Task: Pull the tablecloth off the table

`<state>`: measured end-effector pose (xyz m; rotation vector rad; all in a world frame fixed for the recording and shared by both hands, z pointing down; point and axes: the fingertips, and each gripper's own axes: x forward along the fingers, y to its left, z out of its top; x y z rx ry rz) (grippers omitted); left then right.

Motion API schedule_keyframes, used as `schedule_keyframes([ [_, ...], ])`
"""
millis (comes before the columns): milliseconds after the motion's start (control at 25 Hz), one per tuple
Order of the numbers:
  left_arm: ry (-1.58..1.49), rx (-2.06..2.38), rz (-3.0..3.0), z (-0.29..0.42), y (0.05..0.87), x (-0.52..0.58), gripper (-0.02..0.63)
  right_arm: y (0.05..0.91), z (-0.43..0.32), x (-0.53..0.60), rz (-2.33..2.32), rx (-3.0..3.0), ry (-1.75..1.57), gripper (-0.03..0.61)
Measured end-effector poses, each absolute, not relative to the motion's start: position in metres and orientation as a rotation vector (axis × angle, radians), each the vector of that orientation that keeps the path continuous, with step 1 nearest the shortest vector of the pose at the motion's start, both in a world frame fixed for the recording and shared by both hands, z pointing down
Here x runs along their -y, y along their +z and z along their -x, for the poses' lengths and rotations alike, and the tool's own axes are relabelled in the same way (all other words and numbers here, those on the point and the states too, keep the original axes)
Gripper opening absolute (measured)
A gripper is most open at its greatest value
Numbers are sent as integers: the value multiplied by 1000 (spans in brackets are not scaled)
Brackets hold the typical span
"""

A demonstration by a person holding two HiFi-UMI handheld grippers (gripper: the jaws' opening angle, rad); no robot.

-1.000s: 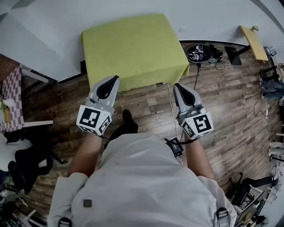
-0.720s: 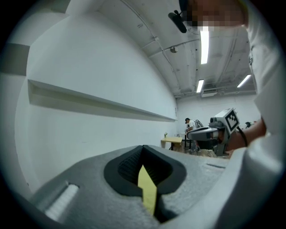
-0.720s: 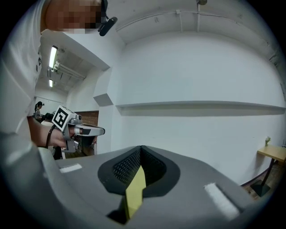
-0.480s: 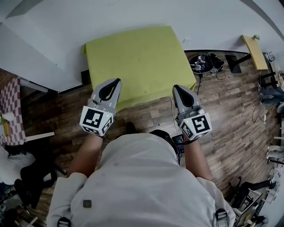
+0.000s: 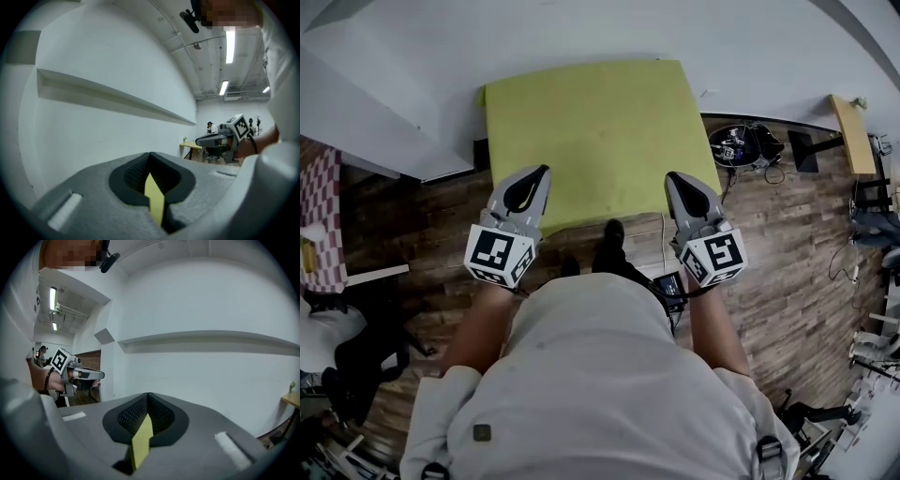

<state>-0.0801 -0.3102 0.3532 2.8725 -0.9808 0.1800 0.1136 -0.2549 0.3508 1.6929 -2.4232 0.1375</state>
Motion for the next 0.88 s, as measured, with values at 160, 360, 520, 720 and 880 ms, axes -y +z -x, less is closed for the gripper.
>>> schedule_keyframes([
  [160, 218, 1059, -2808, 69, 369, 334, 3, 362, -122, 292, -1587, 2461, 157, 11],
  [360, 294, 1143, -2714, 55, 398, 361, 3, 392, -140, 333, -1452, 2467, 222, 11],
  [520, 358, 1171, -2654, 43, 428, 379, 5, 419, -156, 357, -1380, 2457, 266, 11],
  [720, 487, 1154, -2577, 27, 482, 387, 41, 463, -176, 375, -1280, 2424, 335, 44],
  [880, 598, 1140, -2509, 22, 523, 391, 85, 502, -188, 380, -1198, 2392, 442, 94],
])
